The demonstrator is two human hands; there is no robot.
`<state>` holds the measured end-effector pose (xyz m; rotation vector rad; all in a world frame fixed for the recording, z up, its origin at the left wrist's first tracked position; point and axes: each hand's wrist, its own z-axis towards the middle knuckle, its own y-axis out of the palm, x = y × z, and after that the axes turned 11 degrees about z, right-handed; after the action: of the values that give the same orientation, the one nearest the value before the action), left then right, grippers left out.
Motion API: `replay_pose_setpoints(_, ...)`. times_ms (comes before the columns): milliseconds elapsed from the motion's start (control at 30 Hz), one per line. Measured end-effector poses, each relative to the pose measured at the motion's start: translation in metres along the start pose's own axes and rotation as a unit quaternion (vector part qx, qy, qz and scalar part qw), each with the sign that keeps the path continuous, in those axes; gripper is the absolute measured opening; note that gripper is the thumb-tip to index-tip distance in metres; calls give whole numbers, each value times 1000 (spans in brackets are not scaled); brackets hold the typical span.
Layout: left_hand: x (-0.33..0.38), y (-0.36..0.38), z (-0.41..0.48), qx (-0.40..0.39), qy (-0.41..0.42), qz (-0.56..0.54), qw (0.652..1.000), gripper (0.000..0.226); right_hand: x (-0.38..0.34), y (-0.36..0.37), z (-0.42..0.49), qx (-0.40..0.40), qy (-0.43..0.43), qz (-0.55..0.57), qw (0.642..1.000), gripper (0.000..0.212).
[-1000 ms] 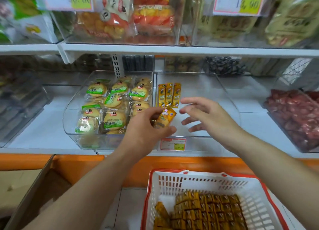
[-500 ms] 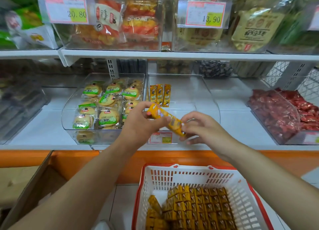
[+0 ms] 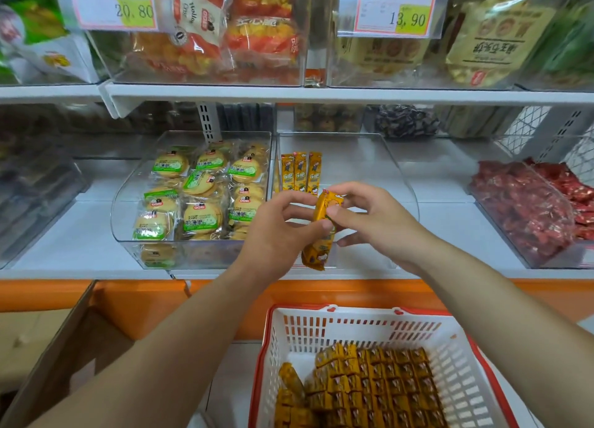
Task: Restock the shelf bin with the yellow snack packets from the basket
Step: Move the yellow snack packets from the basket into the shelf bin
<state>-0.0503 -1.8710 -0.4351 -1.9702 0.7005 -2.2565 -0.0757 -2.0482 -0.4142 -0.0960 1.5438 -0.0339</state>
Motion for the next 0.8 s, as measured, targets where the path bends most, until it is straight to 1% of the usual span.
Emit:
replay_pose_setpoints(67,-4,-3,6,13,11,28,999,34,2,-5,15,5,-12,-17,1000,25)
replay_pose_setpoints(100,-7,-6,10,31,22,57,998,35,4,-9,26,21,-26,-30,999,24)
replay_pose_setpoints(200,-21,-21,23,113,33,171,978,44,17,-25,70,88,-73,-100,988,28)
replay_pose_setpoints(300,-37,-34,33,178,12,219,959,51,39,-39,121,143,-73,-165,973,25)
replay_pose_setpoints(367,-45,-35,36,173,-2,234,957,50,50,-45,150,156,-69,-238,956,30)
replay_pose_setpoints(467,-54,-31,37,136,-24,250,959,48,60,-47,184,154,-81,-332,927,27)
replay_pose_setpoints(700,-63,-33,39,108,-58,278,953,42,77,-41,223,161,-42,-370,914,27)
replay_pose_setpoints(800,-62,-33,39,105,-60,279,953,42,81,-38,225,184,-22,-359,915,35)
